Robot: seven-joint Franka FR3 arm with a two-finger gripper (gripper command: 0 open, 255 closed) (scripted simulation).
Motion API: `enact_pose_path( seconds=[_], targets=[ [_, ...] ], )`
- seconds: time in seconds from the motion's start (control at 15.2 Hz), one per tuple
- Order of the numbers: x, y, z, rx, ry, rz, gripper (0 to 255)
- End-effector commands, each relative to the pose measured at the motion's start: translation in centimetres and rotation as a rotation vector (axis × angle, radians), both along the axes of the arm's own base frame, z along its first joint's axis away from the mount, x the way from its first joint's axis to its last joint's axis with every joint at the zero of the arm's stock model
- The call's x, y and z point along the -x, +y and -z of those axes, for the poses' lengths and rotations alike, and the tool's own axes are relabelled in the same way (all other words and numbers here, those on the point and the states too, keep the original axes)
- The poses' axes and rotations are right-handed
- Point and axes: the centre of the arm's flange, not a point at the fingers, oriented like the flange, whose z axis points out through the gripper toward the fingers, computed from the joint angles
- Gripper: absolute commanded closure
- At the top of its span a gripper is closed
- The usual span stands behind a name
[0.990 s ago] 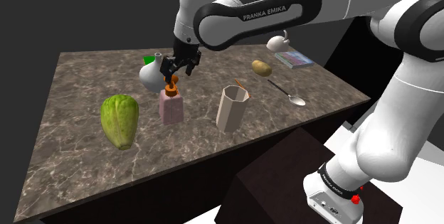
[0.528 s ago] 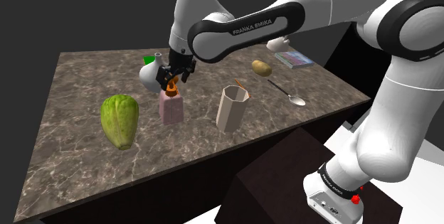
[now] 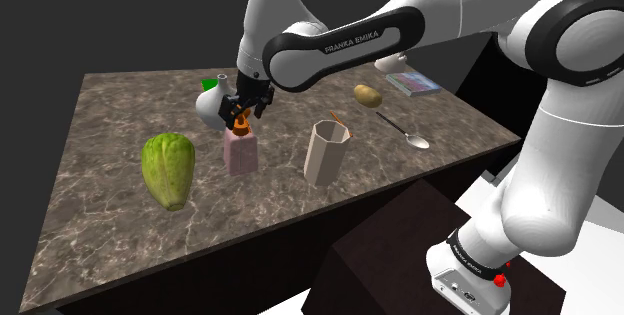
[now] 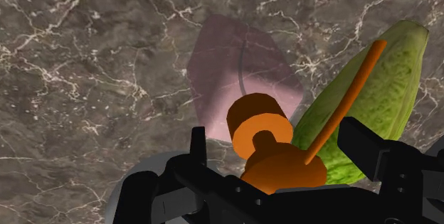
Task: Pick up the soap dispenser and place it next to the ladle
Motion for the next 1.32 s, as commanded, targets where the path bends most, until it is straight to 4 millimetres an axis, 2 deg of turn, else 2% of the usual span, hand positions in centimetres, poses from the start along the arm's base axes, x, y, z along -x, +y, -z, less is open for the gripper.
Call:
enact_pose_path(
  seconds=[0.0,0.59,1.25],
  targets=[
    [0.0,0.0,0.0,0.000,0.000,0.000,255],
    [0.0,0.0,0.0,0.000,0.000,0.000,255],
    [0.0,0.0,-5.3,0.000,0.000,0.000,255]
  ],
)
